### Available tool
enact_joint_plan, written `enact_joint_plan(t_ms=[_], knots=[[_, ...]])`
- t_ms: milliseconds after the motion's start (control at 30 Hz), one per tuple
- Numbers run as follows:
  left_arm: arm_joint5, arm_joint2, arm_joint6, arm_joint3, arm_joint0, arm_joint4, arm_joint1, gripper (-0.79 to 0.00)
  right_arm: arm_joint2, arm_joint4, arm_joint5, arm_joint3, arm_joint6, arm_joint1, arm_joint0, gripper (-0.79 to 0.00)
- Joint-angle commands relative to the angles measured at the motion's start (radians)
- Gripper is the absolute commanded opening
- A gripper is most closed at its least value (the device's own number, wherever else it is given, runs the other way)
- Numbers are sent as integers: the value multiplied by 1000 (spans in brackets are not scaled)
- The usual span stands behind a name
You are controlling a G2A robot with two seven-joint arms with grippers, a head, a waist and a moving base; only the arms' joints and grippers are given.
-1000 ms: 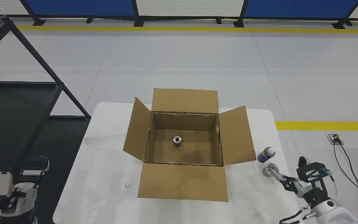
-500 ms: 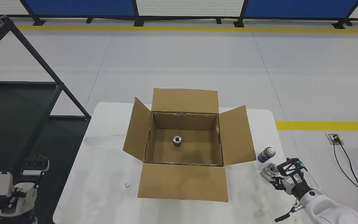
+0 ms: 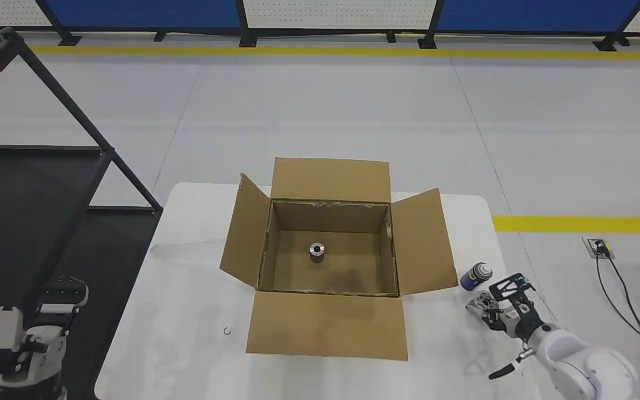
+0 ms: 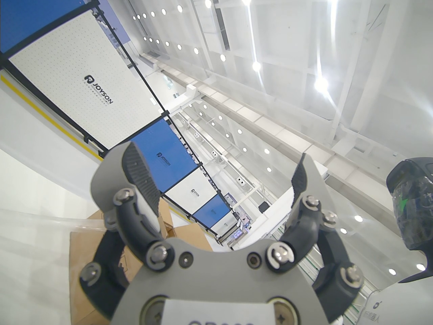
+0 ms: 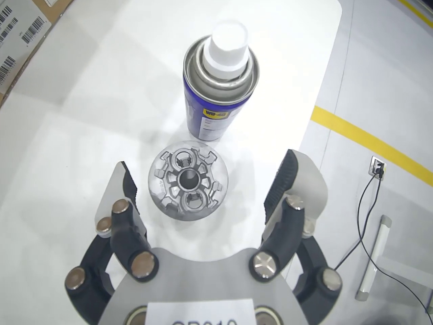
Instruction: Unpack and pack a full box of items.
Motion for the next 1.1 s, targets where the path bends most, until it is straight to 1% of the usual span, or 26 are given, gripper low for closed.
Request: enact_joint_plan(t_ms=[0, 67, 100, 300, 467, 633, 967, 1067], knots=[[0, 0, 0, 0, 0, 0, 0, 0, -2, 5, -1, 15, 6, 2, 9, -456], [0, 0, 0, 0, 0, 0, 0, 0, -2, 16, -10, 27, 7, 5, 15, -717], [0, 0, 0, 0, 0, 0, 0, 0, -2, 17, -12, 29, 7, 6, 15, -785], [0, 0, 0, 0, 0, 0, 0, 0, 13, 59, -44, 21, -4, 14, 3, -785], [0, 0, 0, 0, 0, 0, 0, 0, 51, 116, -44, -43, -39, 19, -34, -785], [0, 0, 0, 0, 0, 0, 0, 0, 87, 162, -14, -156, -49, 23, -79, -785], [0, 0, 0, 0, 0, 0, 0, 0, 148, 271, 83, -423, -82, 22, -175, -785], [0, 0, 0, 0, 0, 0, 0, 0, 157, 294, 89, -488, -83, 23, -198, -785]])
